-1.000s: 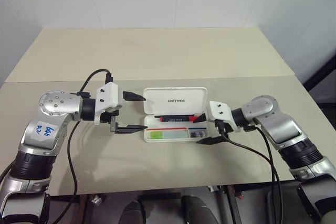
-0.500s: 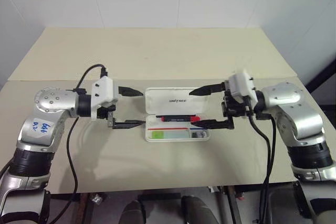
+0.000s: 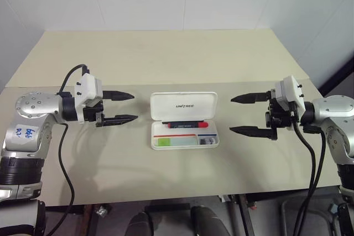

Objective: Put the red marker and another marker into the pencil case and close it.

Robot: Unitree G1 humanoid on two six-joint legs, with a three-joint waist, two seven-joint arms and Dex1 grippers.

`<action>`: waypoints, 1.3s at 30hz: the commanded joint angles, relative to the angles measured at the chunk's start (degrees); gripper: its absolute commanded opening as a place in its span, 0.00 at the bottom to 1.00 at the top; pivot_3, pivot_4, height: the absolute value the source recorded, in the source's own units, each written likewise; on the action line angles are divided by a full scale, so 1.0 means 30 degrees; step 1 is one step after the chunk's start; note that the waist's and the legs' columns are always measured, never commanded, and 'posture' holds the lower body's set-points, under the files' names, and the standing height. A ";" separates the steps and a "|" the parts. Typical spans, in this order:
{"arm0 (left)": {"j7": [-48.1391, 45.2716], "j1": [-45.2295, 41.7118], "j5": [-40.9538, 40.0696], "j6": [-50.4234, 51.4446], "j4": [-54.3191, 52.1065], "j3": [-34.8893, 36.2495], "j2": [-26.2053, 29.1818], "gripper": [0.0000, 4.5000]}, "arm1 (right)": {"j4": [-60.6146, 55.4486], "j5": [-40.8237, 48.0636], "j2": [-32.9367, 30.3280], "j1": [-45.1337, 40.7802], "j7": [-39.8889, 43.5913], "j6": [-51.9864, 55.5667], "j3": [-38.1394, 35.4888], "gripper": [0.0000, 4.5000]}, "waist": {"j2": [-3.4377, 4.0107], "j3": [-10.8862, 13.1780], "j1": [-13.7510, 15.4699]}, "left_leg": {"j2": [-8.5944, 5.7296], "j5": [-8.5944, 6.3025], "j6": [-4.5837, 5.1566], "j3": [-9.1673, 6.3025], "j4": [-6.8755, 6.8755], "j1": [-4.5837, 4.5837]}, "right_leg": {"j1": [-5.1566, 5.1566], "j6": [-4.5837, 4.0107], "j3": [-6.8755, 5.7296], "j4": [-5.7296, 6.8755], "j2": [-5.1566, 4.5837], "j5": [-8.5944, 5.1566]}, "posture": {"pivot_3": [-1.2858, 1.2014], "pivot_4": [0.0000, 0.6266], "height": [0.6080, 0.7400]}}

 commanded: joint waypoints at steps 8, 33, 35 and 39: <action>0.0836 -0.0237 0.0288 -0.0653 0.0251 0.0389 -0.0133 0.01 | -0.0014 -0.0118 0.0160 -0.0382 -0.0841 -0.0725 -0.0280 1.00 | 0.0001 0.0000 0.0011 | 0.0000 0.0000 0.0000 0.0002 -0.0009 0.0000 | -0.0003 0.0000 0.0000 -0.0002 0.0000 0.0000 | 0.52 0.24 1.00; 0.8332 -0.5180 0.5730 -0.0188 0.5727 -0.3511 -0.6648 0.01 | -0.1645 0.0063 0.0141 0.0636 -0.2330 0.0072 -0.0673 1.00 | 0.0000 0.0000 0.0098 | -0.0011 0.0003 -0.0005 -0.0004 0.0007 -0.0016 | 0.0000 0.0035 0.0008 -0.0003 0.0005 0.0019 | 0.52 0.24 1.00; 0.7009 -0.4949 0.5355 -0.0713 0.5135 -0.3903 -0.6698 0.01 | -0.1735 0.0113 0.0129 0.0758 -0.2455 0.0089 -0.0728 1.00 | 0.0000 0.0000 0.0101 | -0.0011 0.0004 -0.0006 -0.0003 -0.0001 -0.0015 | -0.0001 0.0035 0.0009 -0.0004 0.0006 0.0019 | 0.52 0.24 1.00; 0.4500 -0.4149 0.3935 -0.0935 0.3178 -0.3874 -0.6565 0.01 | -0.1838 0.0295 0.0090 0.0892 -0.2668 0.0141 -0.0851 1.00 | 0.0000 -0.0001 0.0101 | -0.0011 0.0004 -0.0007 -0.0002 0.0003 -0.0016 | 0.0000 0.0034 0.0012 -0.0006 0.0005 0.0019 | 0.52 0.24 1.00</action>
